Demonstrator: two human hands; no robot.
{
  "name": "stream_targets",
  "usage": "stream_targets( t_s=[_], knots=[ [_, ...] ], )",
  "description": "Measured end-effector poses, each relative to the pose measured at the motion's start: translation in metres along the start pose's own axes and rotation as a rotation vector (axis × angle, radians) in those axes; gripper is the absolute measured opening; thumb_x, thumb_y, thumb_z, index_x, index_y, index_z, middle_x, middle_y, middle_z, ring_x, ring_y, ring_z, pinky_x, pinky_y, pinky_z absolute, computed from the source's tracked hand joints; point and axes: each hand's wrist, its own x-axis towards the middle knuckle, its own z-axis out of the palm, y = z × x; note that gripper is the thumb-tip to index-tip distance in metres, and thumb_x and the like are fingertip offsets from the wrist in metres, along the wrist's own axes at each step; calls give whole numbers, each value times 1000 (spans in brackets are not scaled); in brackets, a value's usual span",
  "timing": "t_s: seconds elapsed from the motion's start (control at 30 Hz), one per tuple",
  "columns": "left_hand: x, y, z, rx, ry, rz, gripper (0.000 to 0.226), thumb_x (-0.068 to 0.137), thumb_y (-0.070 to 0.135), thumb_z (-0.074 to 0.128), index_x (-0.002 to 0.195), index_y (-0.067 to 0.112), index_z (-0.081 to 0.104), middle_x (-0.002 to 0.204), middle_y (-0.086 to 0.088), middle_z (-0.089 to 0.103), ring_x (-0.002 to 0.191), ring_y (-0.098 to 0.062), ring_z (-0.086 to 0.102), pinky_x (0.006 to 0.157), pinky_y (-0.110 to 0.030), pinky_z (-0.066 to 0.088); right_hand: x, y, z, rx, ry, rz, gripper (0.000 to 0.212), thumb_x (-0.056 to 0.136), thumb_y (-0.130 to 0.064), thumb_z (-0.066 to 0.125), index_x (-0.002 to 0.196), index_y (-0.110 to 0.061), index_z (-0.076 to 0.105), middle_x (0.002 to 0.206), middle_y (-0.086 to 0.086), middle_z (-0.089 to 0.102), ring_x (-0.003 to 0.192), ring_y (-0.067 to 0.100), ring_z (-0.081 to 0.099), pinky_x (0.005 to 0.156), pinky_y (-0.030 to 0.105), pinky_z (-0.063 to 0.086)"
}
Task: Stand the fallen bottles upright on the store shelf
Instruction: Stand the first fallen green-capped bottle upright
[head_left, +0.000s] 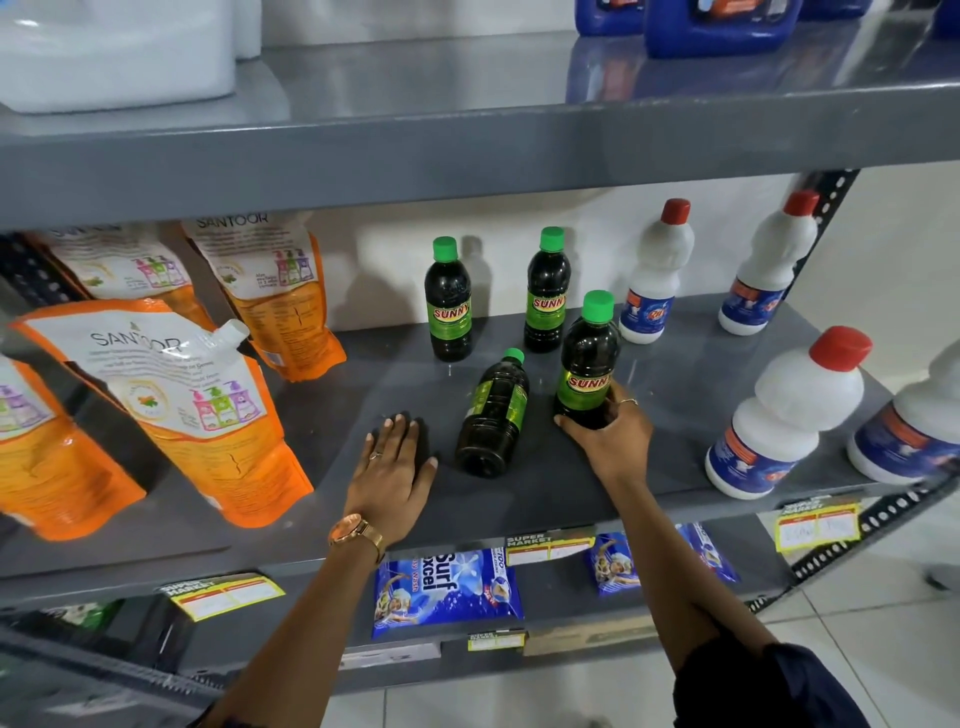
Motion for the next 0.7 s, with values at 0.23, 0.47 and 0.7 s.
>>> stream_targets(
  t_s=[0.23, 0.47, 0.7],
  knots=[
    [0, -2, 0, -17, 3, 11, 59, 98, 38, 32, 147, 9, 16, 158, -12, 13, 146, -21, 2, 120, -38, -1, -49, 7, -25, -91, 52, 24, 72, 57, -41, 88, 121, -22, 60, 110, -1, 71, 100, 13, 65, 89, 37, 54],
    [2, -3, 3, -6, -15, -2, 60, 98, 38, 32, 147, 9, 15, 158, -12, 11, 146, -21, 1, 120, -38, -2, -96, 15, -47, -95, 135, -12, 81, 59, -51, 84, 128, -19, 56, 111, 0, 70, 101, 13, 66, 84, 39, 56],
    [1, 1, 0, -2, -28, -6, 59, 98, 38, 31, 148, 9, 14, 158, -12, 10, 146, -20, 1, 120, -39, -1, -100, 15, -49, -145, 153, -14, 84, 61, -52, 83, 131, -16, 54, 115, 4, 68, 104, 18, 65, 85, 41, 55]
  ],
)
